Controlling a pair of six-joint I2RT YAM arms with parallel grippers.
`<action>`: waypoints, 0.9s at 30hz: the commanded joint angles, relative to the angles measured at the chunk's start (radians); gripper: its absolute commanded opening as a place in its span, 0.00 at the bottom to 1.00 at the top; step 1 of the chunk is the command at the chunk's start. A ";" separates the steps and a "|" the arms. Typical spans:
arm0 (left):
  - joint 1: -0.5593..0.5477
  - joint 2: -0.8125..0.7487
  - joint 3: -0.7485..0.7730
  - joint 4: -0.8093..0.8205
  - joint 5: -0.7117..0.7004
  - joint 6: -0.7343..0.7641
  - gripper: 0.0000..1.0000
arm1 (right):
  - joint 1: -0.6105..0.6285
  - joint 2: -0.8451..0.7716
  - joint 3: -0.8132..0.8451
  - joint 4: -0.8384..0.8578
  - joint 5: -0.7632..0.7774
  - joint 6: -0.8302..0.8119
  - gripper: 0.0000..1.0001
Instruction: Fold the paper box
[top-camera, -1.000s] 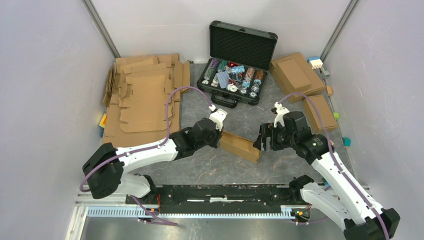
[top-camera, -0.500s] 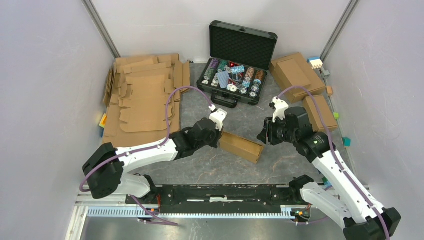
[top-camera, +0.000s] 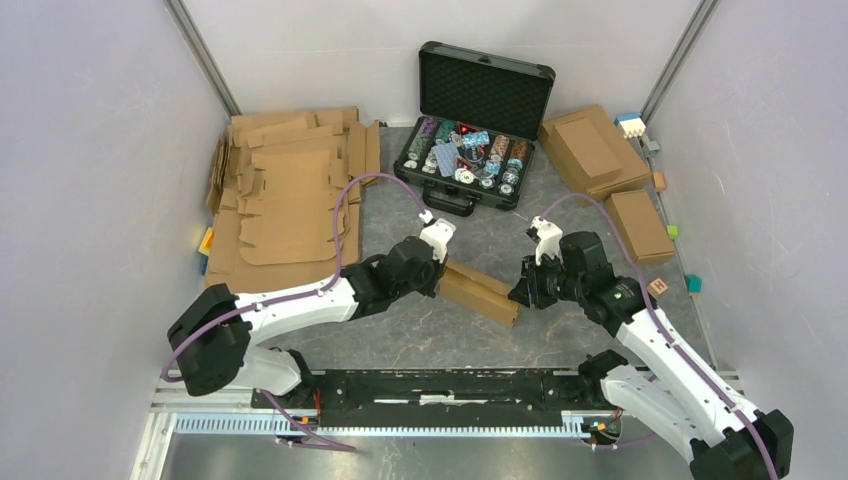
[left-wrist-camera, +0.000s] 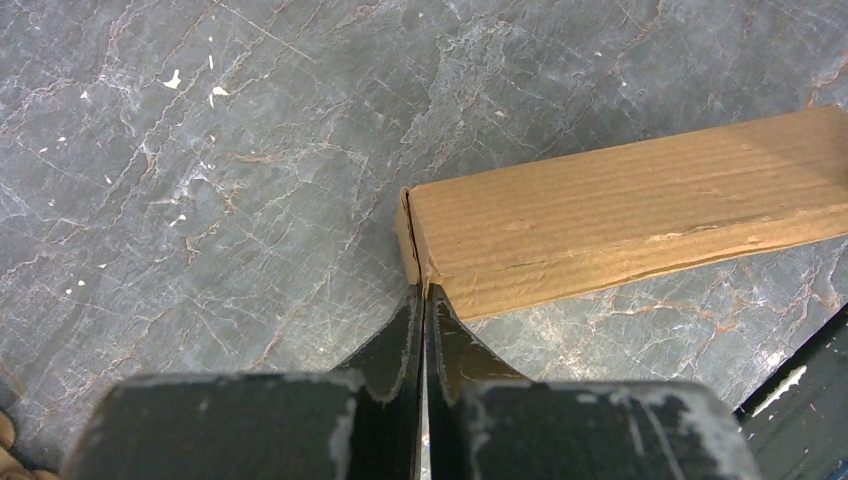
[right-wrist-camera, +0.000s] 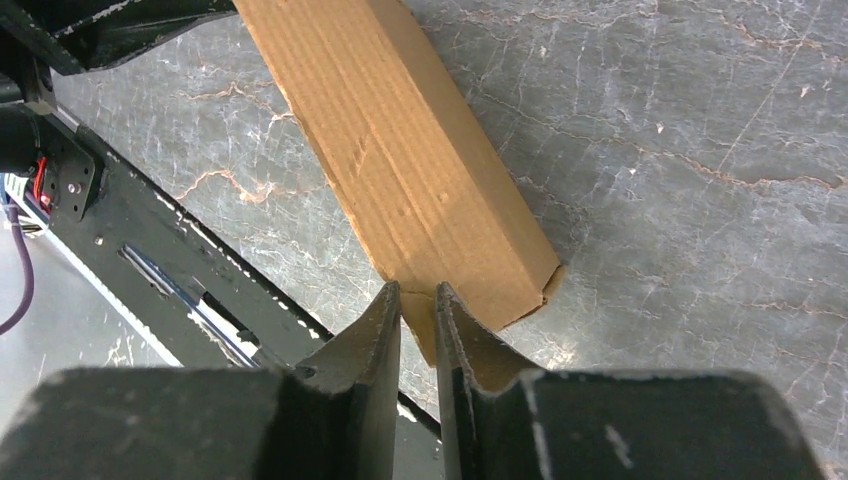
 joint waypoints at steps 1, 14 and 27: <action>0.002 0.018 0.014 -0.043 -0.009 0.023 0.03 | 0.007 -0.006 -0.046 0.018 -0.001 -0.011 0.21; 0.001 -0.015 -0.002 -0.031 -0.007 0.007 0.19 | 0.025 0.012 -0.093 0.030 0.036 -0.008 0.25; 0.037 -0.251 -0.037 -0.080 0.046 -0.118 0.34 | 0.026 0.020 -0.119 0.048 0.052 0.003 0.24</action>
